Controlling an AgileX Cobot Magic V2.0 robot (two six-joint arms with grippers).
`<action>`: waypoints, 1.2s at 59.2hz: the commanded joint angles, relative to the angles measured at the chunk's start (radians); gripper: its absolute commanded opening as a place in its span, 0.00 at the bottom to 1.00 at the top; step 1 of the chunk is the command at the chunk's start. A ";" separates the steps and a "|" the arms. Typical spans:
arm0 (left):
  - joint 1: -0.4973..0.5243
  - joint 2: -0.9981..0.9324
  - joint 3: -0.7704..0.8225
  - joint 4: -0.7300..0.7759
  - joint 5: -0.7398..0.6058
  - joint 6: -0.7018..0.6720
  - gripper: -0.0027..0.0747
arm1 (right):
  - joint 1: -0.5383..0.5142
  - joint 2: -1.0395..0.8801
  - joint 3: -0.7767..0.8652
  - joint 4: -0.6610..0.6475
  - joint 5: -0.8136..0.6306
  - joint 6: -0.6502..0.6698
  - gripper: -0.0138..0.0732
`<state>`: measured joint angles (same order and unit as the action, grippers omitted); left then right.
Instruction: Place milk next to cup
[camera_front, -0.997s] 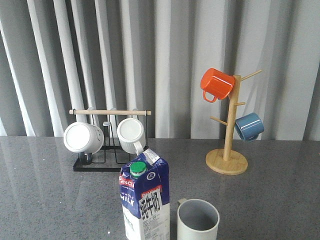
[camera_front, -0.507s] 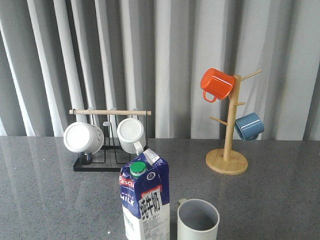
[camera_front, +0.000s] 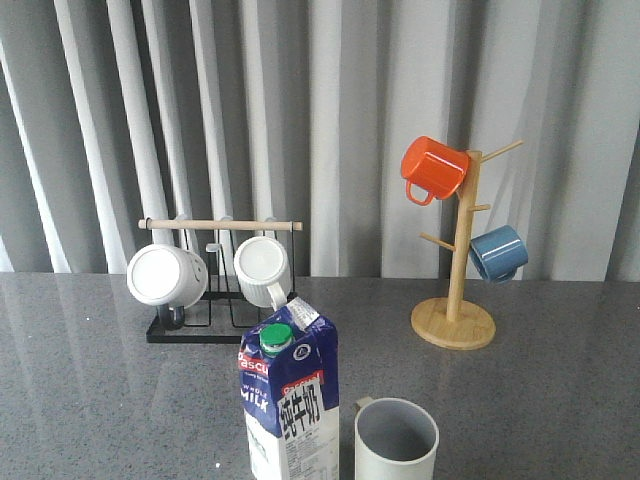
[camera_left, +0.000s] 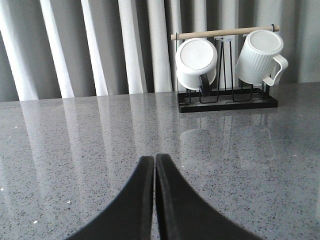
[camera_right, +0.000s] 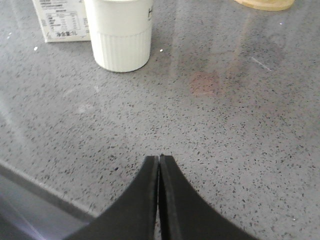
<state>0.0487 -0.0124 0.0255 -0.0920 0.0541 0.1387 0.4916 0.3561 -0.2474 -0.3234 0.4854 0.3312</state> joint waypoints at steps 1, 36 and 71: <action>0.000 -0.011 -0.016 -0.008 -0.078 -0.002 0.03 | -0.134 0.008 0.042 0.031 -0.246 -0.003 0.15; 0.000 -0.011 -0.016 -0.008 -0.078 -0.002 0.03 | -0.532 -0.378 0.284 0.117 -0.404 -0.060 0.15; 0.000 -0.011 -0.016 -0.008 -0.077 -0.002 0.03 | -0.535 -0.378 0.284 0.089 -0.485 -0.230 0.15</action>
<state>0.0487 -0.0124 0.0255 -0.0920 0.0541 0.1390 -0.0365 -0.0104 0.0258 -0.2221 0.1034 0.1663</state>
